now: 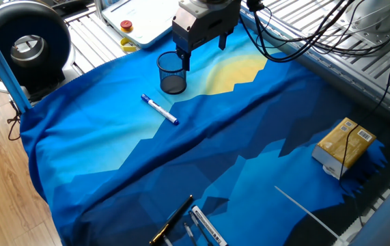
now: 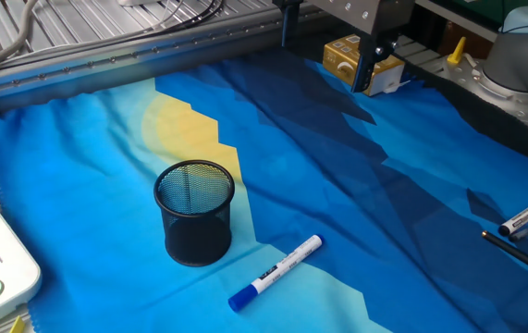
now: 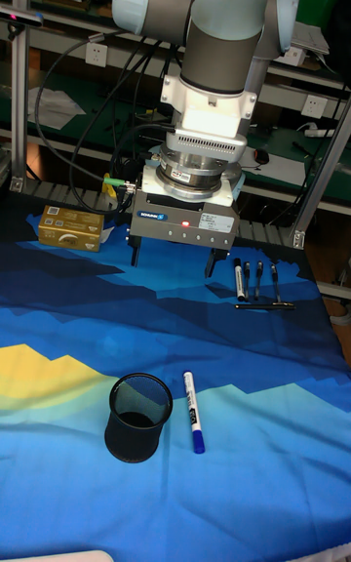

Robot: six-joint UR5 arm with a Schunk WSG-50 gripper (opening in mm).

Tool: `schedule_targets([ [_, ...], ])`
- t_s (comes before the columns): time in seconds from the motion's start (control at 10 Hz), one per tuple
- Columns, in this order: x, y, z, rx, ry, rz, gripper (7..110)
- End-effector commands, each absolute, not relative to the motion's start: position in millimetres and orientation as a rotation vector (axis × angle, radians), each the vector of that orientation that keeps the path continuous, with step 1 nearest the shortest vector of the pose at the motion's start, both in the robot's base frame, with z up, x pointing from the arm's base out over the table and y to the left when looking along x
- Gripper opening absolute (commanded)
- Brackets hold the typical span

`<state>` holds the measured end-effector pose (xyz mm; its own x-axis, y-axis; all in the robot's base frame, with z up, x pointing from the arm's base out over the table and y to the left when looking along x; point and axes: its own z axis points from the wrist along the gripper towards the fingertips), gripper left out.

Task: Put the pen into the pen holder

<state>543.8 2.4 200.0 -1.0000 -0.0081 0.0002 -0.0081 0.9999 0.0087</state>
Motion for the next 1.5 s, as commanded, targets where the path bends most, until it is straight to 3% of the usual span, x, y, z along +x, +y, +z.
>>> schedule_targets([
  [0.0, 576, 19, 203, 0.191, -3.269, -0.101, 109],
  [0.1, 578, 24, 204, 0.178, -3.280, -0.147, 44],
  [0.3, 582, 36, 206, 0.155, -3.295, -0.238, 44],
  [0.5, 578, 35, 203, 0.180, -3.277, -0.224, 44],
  [0.7, 547, 4, 199, 0.347, -3.121, -0.013, 44],
  [0.8, 552, -9, 203, 0.406, -3.105, 0.102, 44],
  [1.0, 567, -10, 215, 0.452, -3.110, 0.149, 44],
  [1.4, 620, 8, 216, 0.552, -3.168, 0.080, 44],
])
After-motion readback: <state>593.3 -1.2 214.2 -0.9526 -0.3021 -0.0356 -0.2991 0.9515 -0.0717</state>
